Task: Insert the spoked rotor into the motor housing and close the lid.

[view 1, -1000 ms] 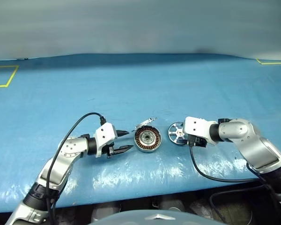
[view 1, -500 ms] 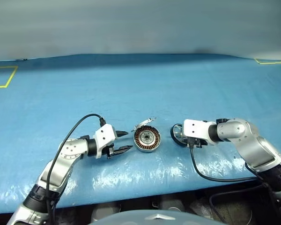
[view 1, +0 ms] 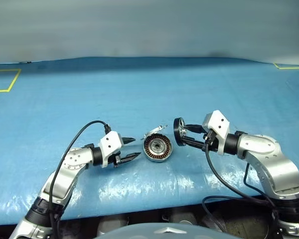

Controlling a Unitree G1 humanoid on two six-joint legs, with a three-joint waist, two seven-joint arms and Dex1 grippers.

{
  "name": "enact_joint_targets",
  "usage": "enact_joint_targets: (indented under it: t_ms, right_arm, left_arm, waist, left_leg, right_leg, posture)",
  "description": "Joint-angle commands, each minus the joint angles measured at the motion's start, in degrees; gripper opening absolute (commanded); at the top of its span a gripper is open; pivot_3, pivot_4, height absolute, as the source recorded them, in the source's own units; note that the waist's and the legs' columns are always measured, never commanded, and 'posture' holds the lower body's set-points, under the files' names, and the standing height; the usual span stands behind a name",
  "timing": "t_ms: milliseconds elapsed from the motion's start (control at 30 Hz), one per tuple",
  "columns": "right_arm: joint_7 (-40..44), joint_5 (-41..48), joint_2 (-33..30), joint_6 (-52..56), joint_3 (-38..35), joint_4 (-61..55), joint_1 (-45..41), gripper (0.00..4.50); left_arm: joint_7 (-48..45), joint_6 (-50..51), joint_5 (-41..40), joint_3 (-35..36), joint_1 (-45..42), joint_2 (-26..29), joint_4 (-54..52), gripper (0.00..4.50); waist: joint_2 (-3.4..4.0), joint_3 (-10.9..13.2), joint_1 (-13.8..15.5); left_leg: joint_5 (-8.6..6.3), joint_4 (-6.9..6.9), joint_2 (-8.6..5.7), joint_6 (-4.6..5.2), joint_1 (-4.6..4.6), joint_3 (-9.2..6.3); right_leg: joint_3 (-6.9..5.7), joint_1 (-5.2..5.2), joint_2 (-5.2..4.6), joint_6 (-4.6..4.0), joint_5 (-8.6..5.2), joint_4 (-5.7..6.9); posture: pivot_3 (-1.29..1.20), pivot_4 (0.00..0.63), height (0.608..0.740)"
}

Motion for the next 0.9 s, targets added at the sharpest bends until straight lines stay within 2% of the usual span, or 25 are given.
enact_joint_targets:
  t_ms: [33, 233, 400, 633, 900]
  right_arm:
    - [-1.9, 4.1, 1.4, 1.5, -0.2, -5.2, 2.1, 1.77]
    - [-5.0, 3.1, 3.6, 0.4, 6.0, -5.1, 1.8, 1.77]
    - [-5.9, 1.1, 2.7, -0.7, 9.5, -3.4, 0.4, 1.77]
    - [-6.6, -3.2, 0.7, -2.7, 12.5, -0.7, -2.4, 1.77]
    - [-4.2, -3.0, -0.6, -2.6, 14.7, -1.0, -5.5, 1.77]
  left_arm:
    - [-0.3, -0.7, -1.0, 0.7, -0.1, -0.1, -1.1, 2.65]
    - [-1.2, -0.6, -0.6, 0.3, -1.6, 0.2, -0.4, 2.65]
    - [-1.7, -0.6, -0.6, 0.4, -2.1, 0.2, -0.2, 2.65]
    - [-2.1, -0.7, -0.4, 0.2, -0.7, 0.7, -1.3, 2.65]
    - [-1.9, -0.5, -0.5, 0.3, -0.1, 0.2, -2.0, 2.65]
  waist:
    - [0.01, 0.0, -0.1]
    - [0.02, 0.0, -0.5]
    - [0.02, 0.0, -0.5]
    - [0.02, 0.0, -0.5]
    - [0.02, 0.0, -0.4]
  left_leg:
    - [0.0, 0.0, 0.0, 0.0, 0.0, 0.02]
    - [0.0, 0.01, 0.02, 0.0, 0.04, 0.05]
    - [0.0, 0.04, -0.01, 0.0, 0.04, 0.06]
    - [-0.01, 0.03, -0.01, 0.03, 0.03, 0.09]
    - [-0.02, 0.03, 0.0, 0.04, 0.03, 0.1]
  right_leg:
    - [0.03, -0.01, 0.0, -0.01, 0.0, 0.01]
    - [0.1, -0.04, 0.04, 0.18, -0.2, 0.06]
    - [0.14, -0.04, 0.02, 0.19, -0.19, 0.06]
    - [0.14, -0.05, 0.02, 0.02, -0.09, 0.05]
    - [0.15, -0.05, 0.02, 0.04, -0.11, 0.03]
  posture:
    - [0.0, 0.15, 0.74]
    - [0.0, 0.15, 0.74]
    - [0.0, 0.15, 0.74]
    - [0.0, 0.15, 0.74]
    - [0.0, 0.15, 0.74]
